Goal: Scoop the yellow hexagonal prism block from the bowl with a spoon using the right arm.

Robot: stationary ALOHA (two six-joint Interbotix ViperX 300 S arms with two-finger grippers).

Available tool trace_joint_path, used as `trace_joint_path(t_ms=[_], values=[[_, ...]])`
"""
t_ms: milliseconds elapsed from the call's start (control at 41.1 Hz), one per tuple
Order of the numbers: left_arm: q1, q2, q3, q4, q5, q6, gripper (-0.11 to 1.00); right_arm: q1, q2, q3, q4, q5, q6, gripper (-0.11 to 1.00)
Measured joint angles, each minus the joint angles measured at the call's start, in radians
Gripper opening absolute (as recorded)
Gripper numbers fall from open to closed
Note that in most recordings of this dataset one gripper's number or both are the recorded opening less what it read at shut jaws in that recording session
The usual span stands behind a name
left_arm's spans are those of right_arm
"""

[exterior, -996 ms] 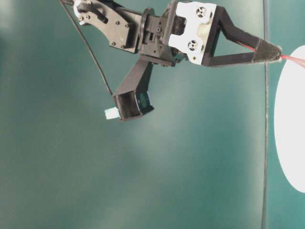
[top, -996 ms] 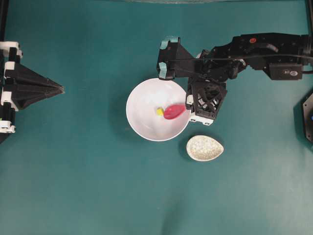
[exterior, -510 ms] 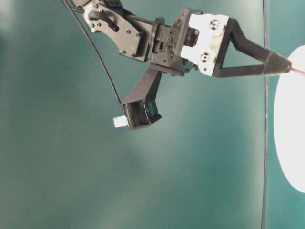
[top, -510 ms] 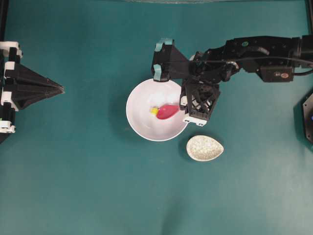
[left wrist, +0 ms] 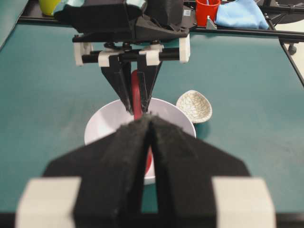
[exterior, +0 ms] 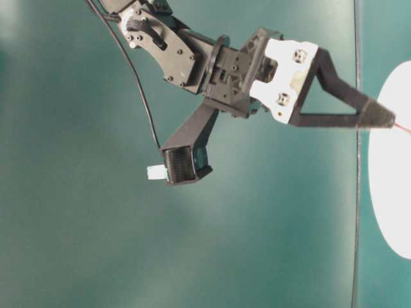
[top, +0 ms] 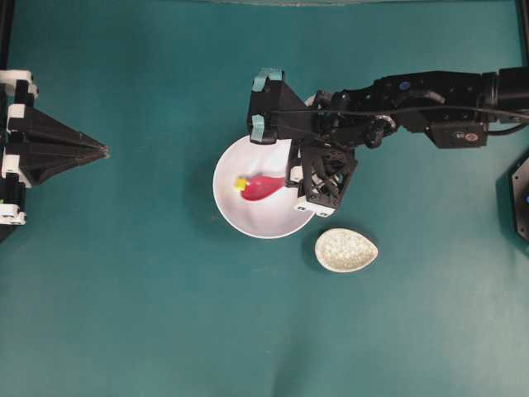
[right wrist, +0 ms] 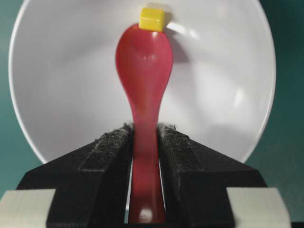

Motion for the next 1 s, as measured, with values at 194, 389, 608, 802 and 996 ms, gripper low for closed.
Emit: trace_joint_path(t_ms=[194, 389, 608, 802, 996], values=[[-0.002, 0.0, 0.0, 0.0, 0.0, 0.0, 0.04, 0.009, 0.002, 0.011, 0.0, -0.067, 0.0, 0.24], [-0.002, 0.0, 0.0, 0.0, 0.0, 0.0, 0.04, 0.021, 0.002, 0.035, 0.0, -0.103, 0.006, 0.24], [-0.002, 0.0, 0.0, 0.0, 0.0, 0.0, 0.04, 0.032, 0.002, 0.055, 0.0, -0.153, 0.011, 0.24], [0.0, 0.0, 0.0, 0.0, 0.0, -0.002, 0.04, 0.034, 0.002, 0.067, 0.0, -0.187, 0.012, 0.24], [-0.002, 0.0, 0.002, 0.0, -0.002, -0.005, 0.04, 0.037, 0.0, 0.092, 0.002, -0.227, 0.017, 0.24]])
